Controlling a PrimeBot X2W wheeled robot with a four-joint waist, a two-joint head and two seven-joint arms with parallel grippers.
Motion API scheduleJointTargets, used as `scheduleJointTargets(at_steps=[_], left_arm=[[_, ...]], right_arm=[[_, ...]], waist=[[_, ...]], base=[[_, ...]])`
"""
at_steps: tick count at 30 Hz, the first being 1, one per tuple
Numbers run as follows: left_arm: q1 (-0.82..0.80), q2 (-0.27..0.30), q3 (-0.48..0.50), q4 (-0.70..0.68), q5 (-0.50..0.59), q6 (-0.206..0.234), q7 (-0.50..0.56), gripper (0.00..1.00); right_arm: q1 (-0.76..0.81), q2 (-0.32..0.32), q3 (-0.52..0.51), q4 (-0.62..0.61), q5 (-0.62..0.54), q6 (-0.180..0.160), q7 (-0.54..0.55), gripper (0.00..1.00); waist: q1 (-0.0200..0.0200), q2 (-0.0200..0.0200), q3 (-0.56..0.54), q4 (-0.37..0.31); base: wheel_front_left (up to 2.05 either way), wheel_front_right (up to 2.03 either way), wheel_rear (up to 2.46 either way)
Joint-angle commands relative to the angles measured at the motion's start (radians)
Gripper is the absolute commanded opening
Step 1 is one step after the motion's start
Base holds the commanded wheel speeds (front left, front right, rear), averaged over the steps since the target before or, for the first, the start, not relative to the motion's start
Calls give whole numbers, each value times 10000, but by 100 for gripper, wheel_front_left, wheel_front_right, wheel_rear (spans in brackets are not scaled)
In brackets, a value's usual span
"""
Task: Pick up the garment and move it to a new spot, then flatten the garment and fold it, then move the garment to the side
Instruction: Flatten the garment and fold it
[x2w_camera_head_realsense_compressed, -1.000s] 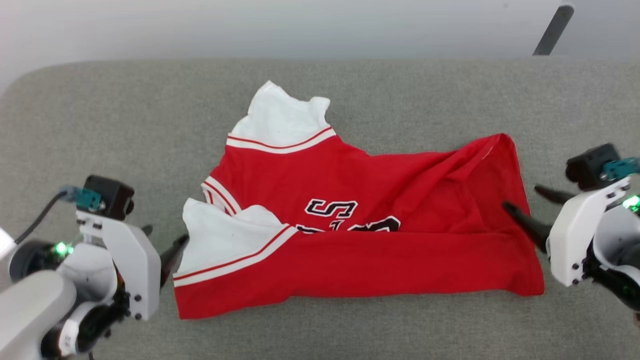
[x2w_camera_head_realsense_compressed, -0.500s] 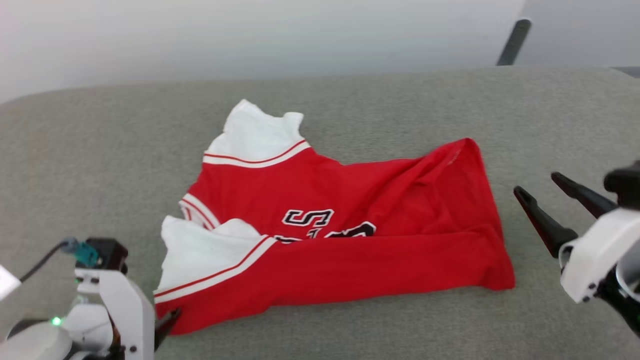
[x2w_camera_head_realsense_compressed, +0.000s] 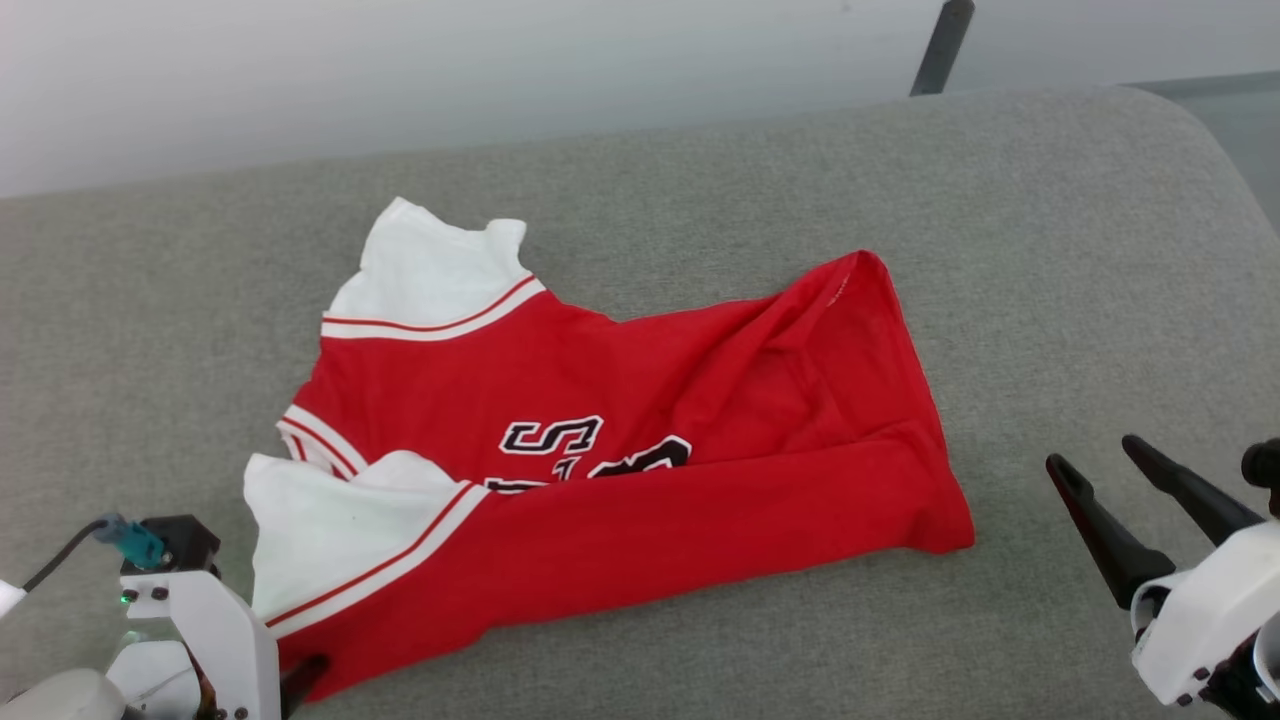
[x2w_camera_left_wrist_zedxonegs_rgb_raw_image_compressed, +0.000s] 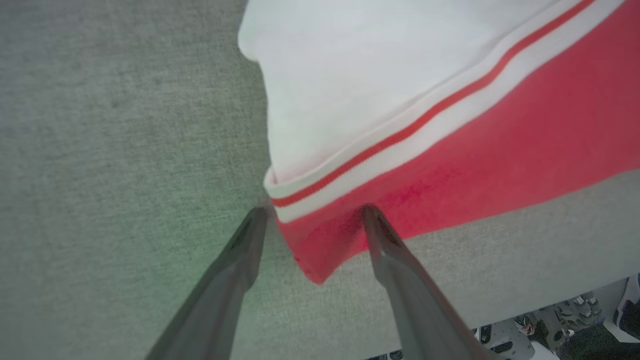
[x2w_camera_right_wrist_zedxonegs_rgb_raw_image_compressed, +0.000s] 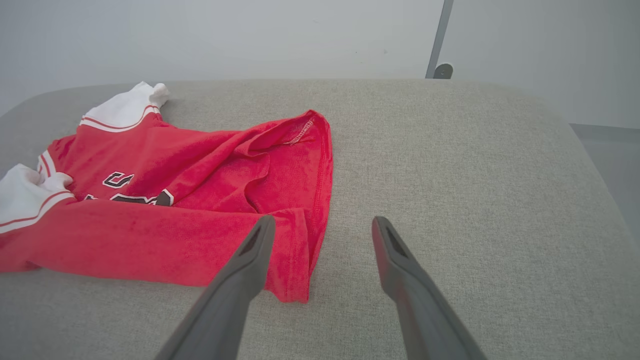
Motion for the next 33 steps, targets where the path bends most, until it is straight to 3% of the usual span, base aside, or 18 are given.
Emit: scheduleJointTargets(at_steps=[1,4,5,6,15,25,33], left_arm=[[49,-97,-2,97,-77,-40,18,100],[10,-333,-15,432,-174,-180,65,100],[16,-453,1,542,-283,-211,63,71],[-9,-559,-14,621,-290,-327,65,1],[-329,-1081,-105,1080,-136,-612,88,0],[-802,-1511,-205,1222,125,-894,160,0],[-1147,-1813,-303,1278,360,-1113,202,0]], right_arm=[[126,56,-94,-94,-8,-10,65,100],[310,197,-124,-220,11,-10,281,100],[373,222,-119,-226,25,-10,392,100],[418,259,-92,-231,73,-10,517,100],[6,649,-132,236,20,-10,1699,100],[-1234,1388,-232,2292,-352,-8,2878,100],[-1890,1604,-255,3674,-744,-8,3213,100]], waist=[[0,0,74,-83],[0,0,119,-124],[0,0,128,-127],[0,0,139,-129],[0,0,341,42],[0,0,634,467],[0,0,842,856]], base=[[0,0,0],[0,0,0],[0,0,0],[0,0,0],[0,0,0],[0,0,0],[0,0,0]])
